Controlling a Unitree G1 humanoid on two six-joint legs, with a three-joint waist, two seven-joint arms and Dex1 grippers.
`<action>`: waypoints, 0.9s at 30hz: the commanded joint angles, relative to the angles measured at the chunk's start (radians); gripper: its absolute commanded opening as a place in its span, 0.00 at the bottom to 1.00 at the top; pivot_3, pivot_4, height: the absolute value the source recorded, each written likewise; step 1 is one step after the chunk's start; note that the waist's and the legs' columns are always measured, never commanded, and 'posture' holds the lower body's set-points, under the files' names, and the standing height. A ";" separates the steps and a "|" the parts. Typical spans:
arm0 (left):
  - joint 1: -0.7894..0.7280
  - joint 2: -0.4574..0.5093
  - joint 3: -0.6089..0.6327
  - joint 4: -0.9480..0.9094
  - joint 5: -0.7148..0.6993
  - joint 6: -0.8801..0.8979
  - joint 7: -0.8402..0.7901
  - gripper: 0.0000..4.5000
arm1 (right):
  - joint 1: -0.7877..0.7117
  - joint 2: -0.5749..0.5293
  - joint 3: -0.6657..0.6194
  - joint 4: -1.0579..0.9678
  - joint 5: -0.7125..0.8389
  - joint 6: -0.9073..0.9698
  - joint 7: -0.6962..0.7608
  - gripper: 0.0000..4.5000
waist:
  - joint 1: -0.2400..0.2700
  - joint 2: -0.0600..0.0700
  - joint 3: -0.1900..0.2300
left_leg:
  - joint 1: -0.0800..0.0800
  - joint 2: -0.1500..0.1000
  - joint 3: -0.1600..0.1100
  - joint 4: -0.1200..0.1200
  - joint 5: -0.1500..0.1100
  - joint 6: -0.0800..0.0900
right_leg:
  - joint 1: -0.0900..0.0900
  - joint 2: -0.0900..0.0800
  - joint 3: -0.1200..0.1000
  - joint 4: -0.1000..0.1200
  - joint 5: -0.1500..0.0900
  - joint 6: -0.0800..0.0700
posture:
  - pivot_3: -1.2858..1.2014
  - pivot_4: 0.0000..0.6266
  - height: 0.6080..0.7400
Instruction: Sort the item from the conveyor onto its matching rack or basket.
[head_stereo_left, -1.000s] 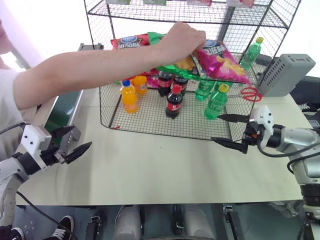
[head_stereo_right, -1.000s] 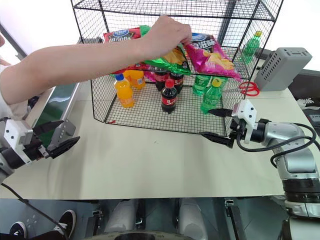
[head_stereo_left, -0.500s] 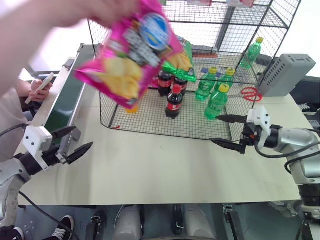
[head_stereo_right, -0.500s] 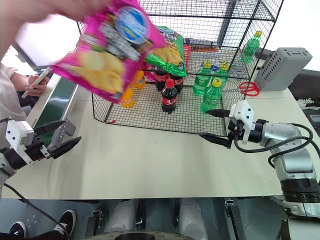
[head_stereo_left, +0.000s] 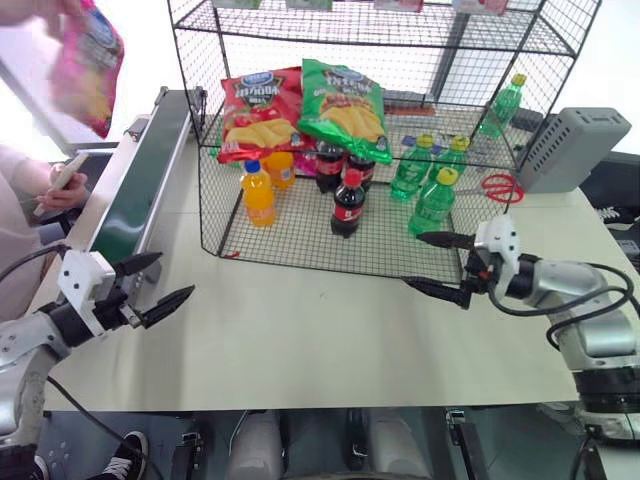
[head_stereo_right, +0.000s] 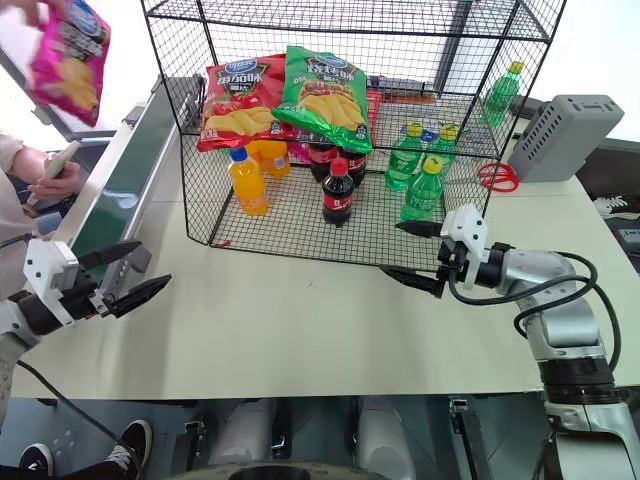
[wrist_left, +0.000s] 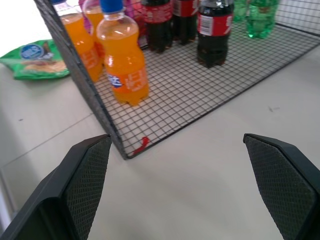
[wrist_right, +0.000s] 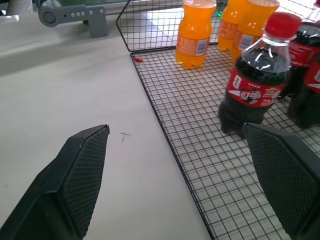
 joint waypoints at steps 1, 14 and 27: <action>0.011 0.006 0.015 0.019 0.008 -0.058 -0.023 1.00 | 0.020 -0.021 -0.005 -0.042 0.007 0.002 0.020 0.99 | 0.000 0.000 0.000 | 0.000 0.000 0.000 0.000 0.000 0.000 | 0.000 0.000 0.000 0.000 0.000 0.000 | 0.52 0.24 1.00; -0.065 0.008 0.002 0.139 0.041 -0.171 -0.034 1.00 | -0.123 0.021 0.038 0.170 -0.077 -0.129 0.039 0.99 | -0.002 0.000 0.000 | 0.001 0.000 0.001 0.000 0.000 0.000 | 0.000 0.000 0.000 0.000 0.000 0.000 | 0.52 0.24 1.00; -0.090 0.011 0.017 0.221 0.050 -0.242 -0.003 1.00 | -0.195 0.072 0.065 0.268 -0.110 -0.207 0.043 0.99 | -0.001 0.000 0.000 | 0.001 0.000 0.001 0.000 0.000 0.000 | 0.000 0.000 0.000 0.000 0.000 0.000 | 0.52 0.24 1.00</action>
